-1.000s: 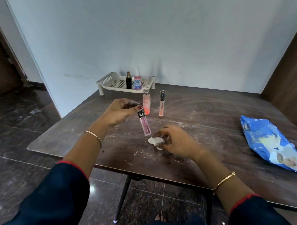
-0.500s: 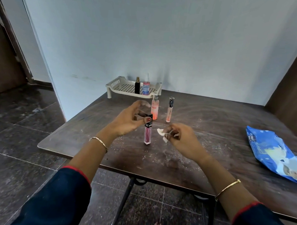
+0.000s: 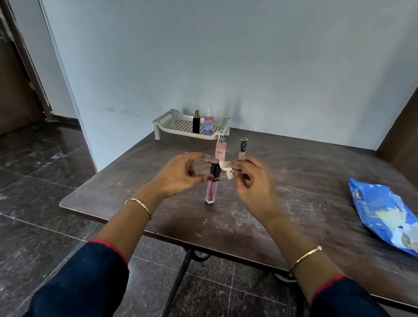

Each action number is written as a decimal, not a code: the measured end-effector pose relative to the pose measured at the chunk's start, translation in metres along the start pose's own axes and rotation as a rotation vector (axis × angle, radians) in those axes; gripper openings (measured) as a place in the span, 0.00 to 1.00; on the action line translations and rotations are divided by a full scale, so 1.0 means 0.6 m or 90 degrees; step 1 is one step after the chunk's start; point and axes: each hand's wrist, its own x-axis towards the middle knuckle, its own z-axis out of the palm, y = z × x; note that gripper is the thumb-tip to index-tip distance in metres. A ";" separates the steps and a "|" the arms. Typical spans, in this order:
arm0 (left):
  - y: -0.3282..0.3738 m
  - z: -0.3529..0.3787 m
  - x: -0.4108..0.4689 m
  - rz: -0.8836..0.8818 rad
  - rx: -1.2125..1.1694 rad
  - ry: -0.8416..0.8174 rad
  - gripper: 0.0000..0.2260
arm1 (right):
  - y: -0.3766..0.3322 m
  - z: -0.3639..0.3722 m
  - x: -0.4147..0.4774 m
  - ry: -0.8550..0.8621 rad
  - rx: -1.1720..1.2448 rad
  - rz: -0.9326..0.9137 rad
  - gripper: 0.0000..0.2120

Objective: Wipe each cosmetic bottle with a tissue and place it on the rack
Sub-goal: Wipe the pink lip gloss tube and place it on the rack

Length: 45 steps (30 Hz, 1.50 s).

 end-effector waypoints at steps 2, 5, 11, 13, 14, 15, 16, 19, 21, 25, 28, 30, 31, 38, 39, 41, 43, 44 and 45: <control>-0.005 -0.005 0.007 0.011 0.008 0.021 0.11 | -0.001 0.010 0.006 0.009 -0.068 -0.123 0.12; -0.007 -0.011 0.017 0.024 0.015 0.028 0.11 | -0.001 0.025 0.011 -0.005 -0.143 -0.228 0.12; -0.005 -0.022 0.030 0.017 0.013 0.030 0.07 | 0.013 0.048 0.014 -0.081 -0.235 -0.275 0.16; -0.006 -0.028 0.035 0.015 0.025 0.029 0.06 | 0.016 0.051 0.009 -0.108 -0.254 -0.272 0.17; -0.007 -0.031 0.036 0.013 0.029 0.028 0.06 | 0.014 0.052 0.006 -0.116 -0.261 -0.276 0.16; -0.010 -0.034 0.037 0.011 0.033 0.028 0.06 | 0.014 0.052 0.002 -0.125 -0.268 -0.285 0.15; -0.012 -0.036 0.038 0.013 0.036 0.028 0.06 | 0.013 0.052 -0.001 -0.134 -0.273 -0.297 0.12; -0.016 -0.038 0.038 0.009 0.039 0.029 0.06 | 0.018 0.050 -0.015 -0.191 -0.265 -0.332 0.10; -0.016 -0.038 0.038 0.008 0.040 0.024 0.07 | 0.026 0.048 -0.025 -0.239 -0.265 -0.350 0.09; -0.014 -0.036 0.040 0.010 0.035 0.019 0.07 | 0.026 0.045 -0.024 -0.274 -0.275 -0.349 0.12; -0.012 -0.037 0.039 0.008 0.035 0.021 0.06 | 0.022 0.045 -0.005 -0.224 -0.280 -0.343 0.12; -0.012 -0.037 0.040 0.004 0.040 0.017 0.06 | 0.017 0.044 0.010 -0.185 -0.287 -0.329 0.14; -0.013 -0.037 0.040 0.004 0.043 0.015 0.06 | 0.014 0.043 0.018 -0.165 -0.294 -0.322 0.14; -0.011 -0.033 0.035 0.011 0.038 0.030 0.07 | -0.005 0.043 0.048 -0.060 -0.298 -0.324 0.10; -0.011 -0.032 0.035 0.014 0.034 0.032 0.07 | -0.005 0.043 0.045 -0.052 -0.304 -0.325 0.10; -0.011 -0.031 0.034 0.018 0.030 0.026 0.06 | -0.007 0.043 0.038 -0.044 -0.315 -0.332 0.11; -0.011 -0.033 0.034 0.020 0.025 0.018 0.06 | -0.003 0.045 0.026 -0.055 -0.331 -0.352 0.09; -0.012 -0.035 0.035 0.020 0.025 0.016 0.06 | 0.001 0.047 0.018 -0.073 -0.337 -0.367 0.10; -0.014 -0.037 0.036 0.018 0.028 0.014 0.06 | 0.006 0.051 0.008 -0.100 -0.338 -0.381 0.12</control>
